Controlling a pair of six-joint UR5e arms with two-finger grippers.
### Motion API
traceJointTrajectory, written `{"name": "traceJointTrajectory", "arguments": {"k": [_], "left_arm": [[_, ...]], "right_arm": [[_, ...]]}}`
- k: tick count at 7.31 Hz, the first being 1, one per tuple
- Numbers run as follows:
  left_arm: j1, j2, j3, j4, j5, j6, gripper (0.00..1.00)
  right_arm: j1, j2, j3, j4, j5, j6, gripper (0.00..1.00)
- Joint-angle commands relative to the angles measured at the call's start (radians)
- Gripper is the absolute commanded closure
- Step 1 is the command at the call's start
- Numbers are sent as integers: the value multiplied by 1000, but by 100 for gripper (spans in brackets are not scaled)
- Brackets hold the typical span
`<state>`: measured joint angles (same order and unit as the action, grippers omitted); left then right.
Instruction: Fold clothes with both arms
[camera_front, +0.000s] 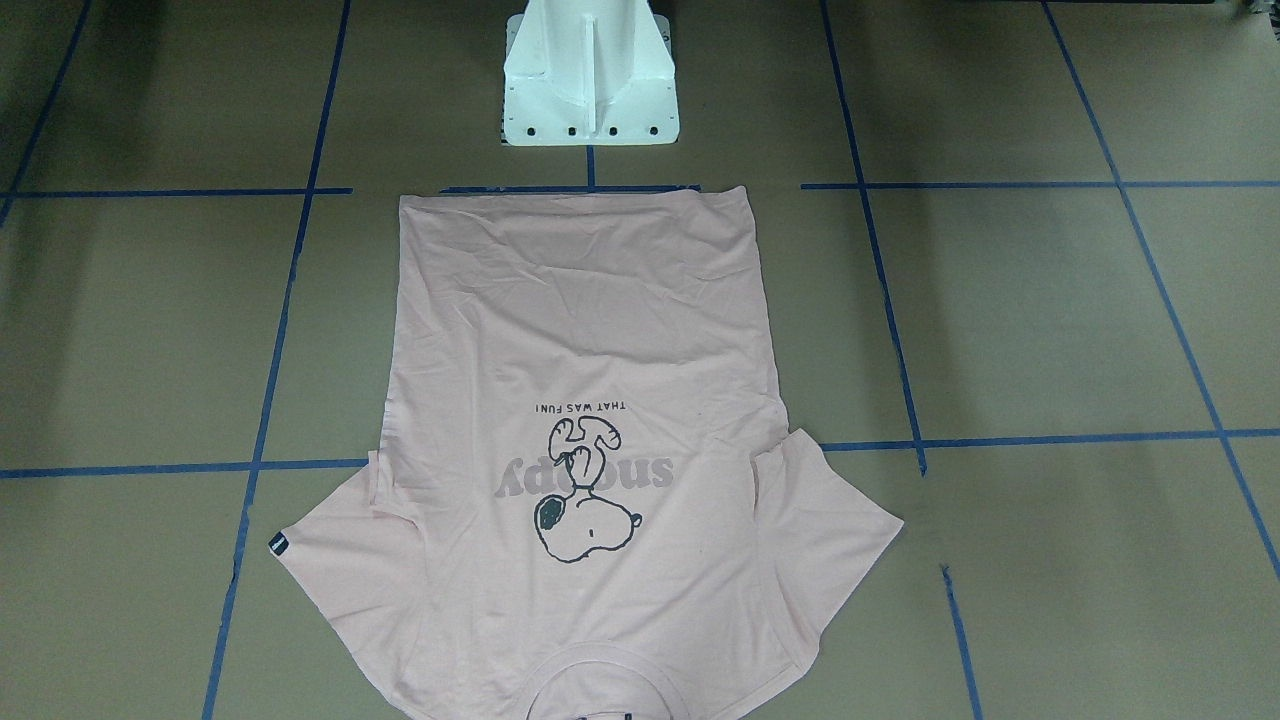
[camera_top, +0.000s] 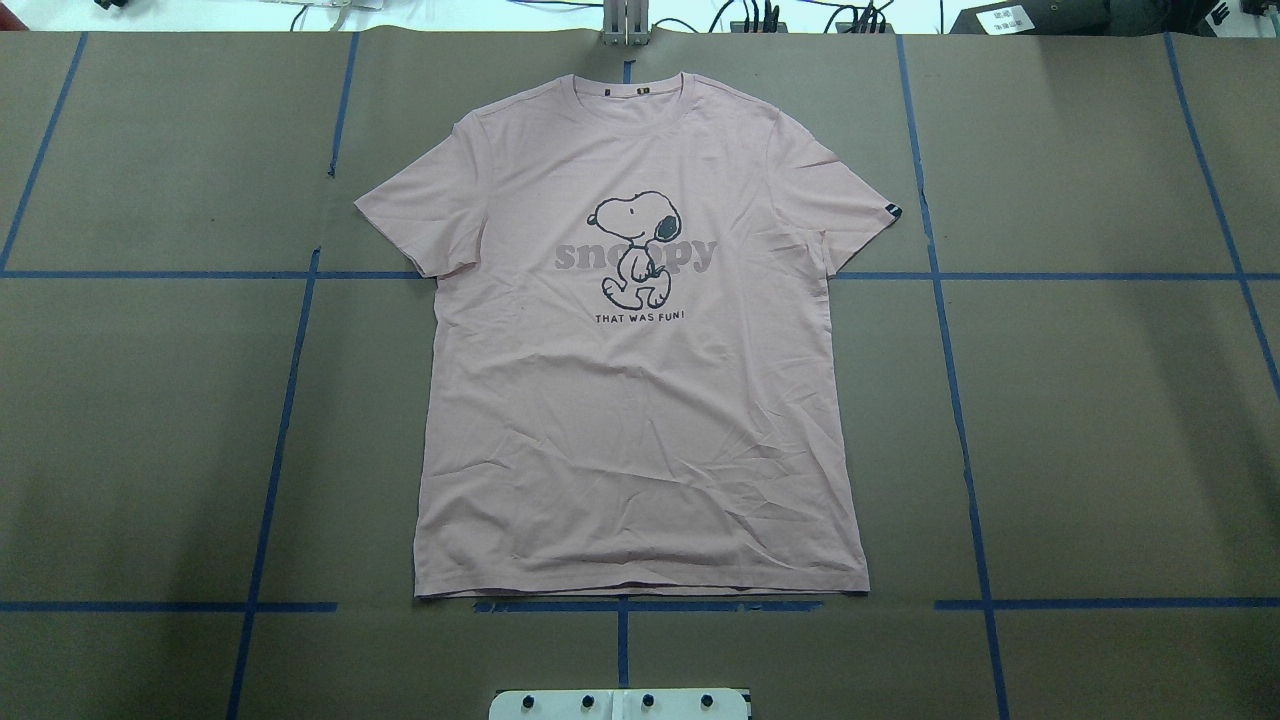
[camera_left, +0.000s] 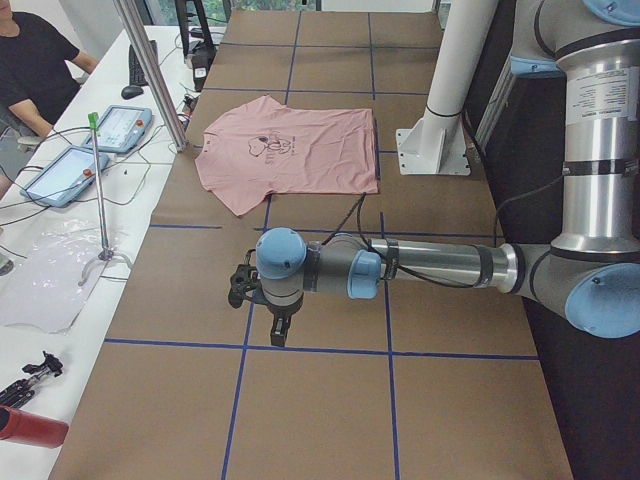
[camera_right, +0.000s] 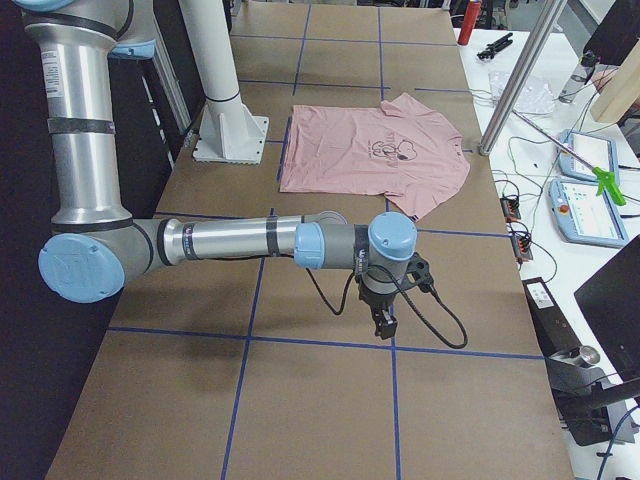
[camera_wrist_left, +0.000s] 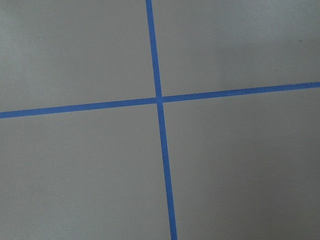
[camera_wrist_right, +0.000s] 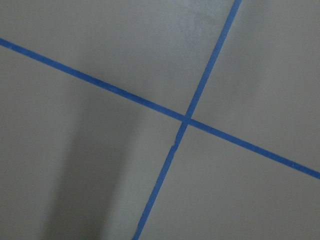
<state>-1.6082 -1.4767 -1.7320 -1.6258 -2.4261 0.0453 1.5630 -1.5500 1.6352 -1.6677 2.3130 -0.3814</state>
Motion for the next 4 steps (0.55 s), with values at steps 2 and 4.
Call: {"name": "traceJointTrajectory", "arguments": {"k": [2, 4], "left_arm": [[1, 35, -100, 32, 12, 25, 0], [5, 42, -66, 17, 1, 27, 0]], "right_arm": [[-1, -19, -15, 15, 3, -5, 0], [-1, -16, -23, 20, 8, -8, 0]]}}
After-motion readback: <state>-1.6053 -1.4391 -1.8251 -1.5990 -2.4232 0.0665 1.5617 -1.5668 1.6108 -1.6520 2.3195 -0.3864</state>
